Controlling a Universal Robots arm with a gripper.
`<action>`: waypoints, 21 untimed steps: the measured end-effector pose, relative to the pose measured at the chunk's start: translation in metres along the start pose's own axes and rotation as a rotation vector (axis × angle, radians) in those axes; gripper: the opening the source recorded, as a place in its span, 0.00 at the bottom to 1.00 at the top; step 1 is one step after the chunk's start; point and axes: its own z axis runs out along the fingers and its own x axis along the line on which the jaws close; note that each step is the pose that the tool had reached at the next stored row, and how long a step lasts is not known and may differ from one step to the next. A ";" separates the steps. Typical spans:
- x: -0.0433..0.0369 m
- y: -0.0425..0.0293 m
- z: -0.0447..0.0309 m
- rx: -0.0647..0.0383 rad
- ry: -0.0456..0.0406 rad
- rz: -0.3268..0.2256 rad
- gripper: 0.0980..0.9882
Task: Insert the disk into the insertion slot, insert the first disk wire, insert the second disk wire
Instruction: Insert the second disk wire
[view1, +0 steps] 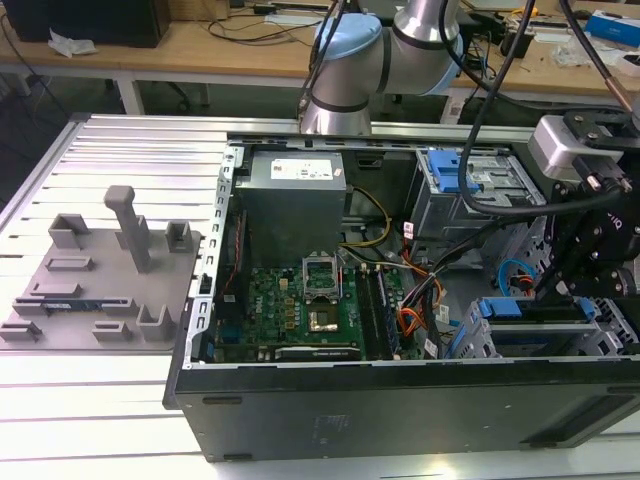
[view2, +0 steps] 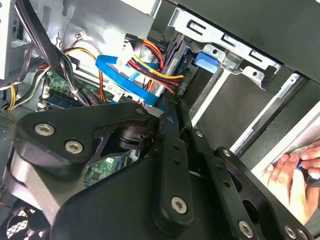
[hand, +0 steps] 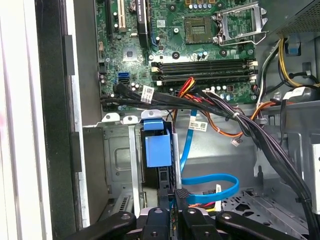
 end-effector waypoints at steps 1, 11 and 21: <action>0.0000 0.0000 0.0006 0.000 0.0000 0.000 0.07; 0.0002 0.0008 0.0075 0.000 0.0007 -0.006 0.07; -0.0017 0.0029 -0.0389 0.000 0.0003 -0.007 0.22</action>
